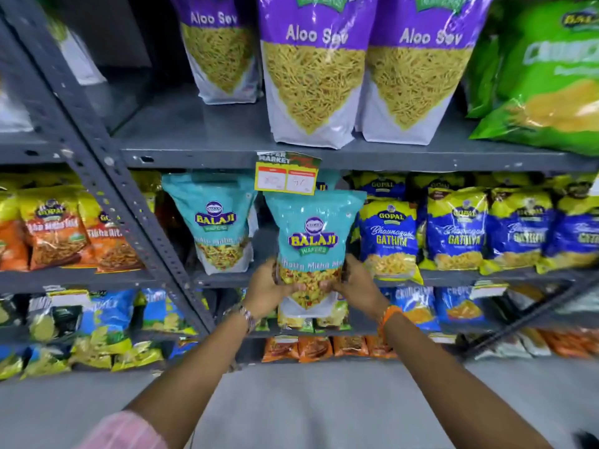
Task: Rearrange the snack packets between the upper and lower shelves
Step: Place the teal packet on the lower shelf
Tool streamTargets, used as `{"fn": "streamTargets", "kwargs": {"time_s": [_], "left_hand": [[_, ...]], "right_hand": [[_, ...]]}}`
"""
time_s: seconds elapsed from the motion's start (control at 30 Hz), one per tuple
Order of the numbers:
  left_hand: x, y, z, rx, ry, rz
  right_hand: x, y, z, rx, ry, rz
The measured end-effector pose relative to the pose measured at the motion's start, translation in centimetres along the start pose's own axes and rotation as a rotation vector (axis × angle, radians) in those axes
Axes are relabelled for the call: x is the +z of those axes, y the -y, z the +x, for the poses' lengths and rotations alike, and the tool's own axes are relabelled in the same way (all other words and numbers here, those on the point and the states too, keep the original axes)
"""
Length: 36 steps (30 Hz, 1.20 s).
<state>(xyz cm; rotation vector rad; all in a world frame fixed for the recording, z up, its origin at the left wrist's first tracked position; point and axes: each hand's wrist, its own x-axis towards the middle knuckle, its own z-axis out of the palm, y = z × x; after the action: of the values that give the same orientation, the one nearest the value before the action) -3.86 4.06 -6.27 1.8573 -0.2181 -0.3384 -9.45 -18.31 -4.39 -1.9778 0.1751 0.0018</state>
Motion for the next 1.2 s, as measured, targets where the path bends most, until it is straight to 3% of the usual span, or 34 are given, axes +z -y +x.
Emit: {"fn": "streamTargets", "kwargs": {"time_s": [0.43, 1.2], "left_hand": [[1.4, -3.0, 7.5, 0.042, -0.207, 0.166], [1.4, -0.5, 9.1, -0.058, -0.192, 0.109]], "right_hand": [[-1.6, 0.6, 9.1, 0.026, -0.062, 0.094], [0.1, -2.0, 11.2, 0.050, -0.078, 0.056]]}}
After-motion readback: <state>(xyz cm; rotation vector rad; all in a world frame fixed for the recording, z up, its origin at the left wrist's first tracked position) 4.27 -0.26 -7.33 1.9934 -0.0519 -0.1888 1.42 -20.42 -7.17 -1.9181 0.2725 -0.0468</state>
